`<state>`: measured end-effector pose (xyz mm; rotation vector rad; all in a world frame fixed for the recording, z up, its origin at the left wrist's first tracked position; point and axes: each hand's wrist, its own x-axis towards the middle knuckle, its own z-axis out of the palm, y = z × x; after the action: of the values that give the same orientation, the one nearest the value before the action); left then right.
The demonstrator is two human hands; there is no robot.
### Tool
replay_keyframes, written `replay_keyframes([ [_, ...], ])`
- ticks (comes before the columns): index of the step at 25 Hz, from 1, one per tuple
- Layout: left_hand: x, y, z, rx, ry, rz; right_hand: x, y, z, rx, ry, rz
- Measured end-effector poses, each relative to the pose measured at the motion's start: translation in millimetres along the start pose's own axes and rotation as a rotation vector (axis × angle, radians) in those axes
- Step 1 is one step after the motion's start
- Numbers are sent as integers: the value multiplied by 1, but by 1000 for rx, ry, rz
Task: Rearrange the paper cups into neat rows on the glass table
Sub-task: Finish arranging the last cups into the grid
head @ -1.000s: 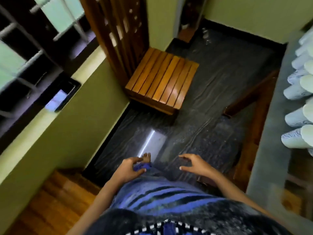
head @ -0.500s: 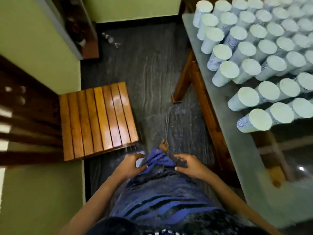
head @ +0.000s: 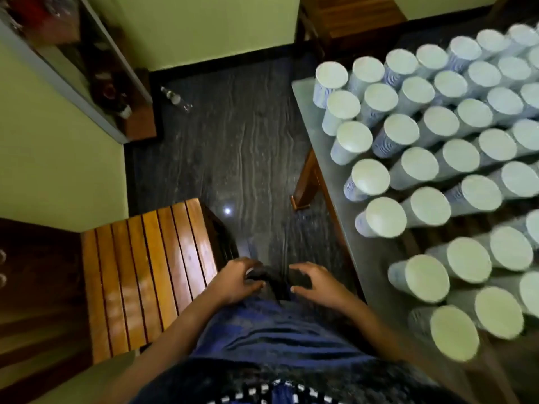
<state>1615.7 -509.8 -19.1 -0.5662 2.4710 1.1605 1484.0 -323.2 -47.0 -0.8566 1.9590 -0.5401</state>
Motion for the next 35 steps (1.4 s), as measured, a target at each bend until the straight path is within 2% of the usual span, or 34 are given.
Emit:
replay_keyframes([
  [8,112,-41,-101,-21,86,-65,134,-29,-83,43,-9,-14],
  [14,222,-75,-222,-59,41,-85,272,-101,-170,65,4,-22],
  [17,269,-94,-278,7,23,-80,335,-134,-210,54,19,-44],
  [21,336,-112,-339,-5,43,-98,406,-157,-257,95,-33,-34],
  [25,408,-129,-394,9,15,-106,480,-166,-313,116,13,-35],
  [29,489,-121,-463,34,-14,-72,544,-174,-380,103,67,11],
  [33,587,-85,-523,109,-25,61,582,-175,-445,137,184,81],
  [35,629,-61,-538,138,-89,117,584,-170,-465,189,254,139],
])
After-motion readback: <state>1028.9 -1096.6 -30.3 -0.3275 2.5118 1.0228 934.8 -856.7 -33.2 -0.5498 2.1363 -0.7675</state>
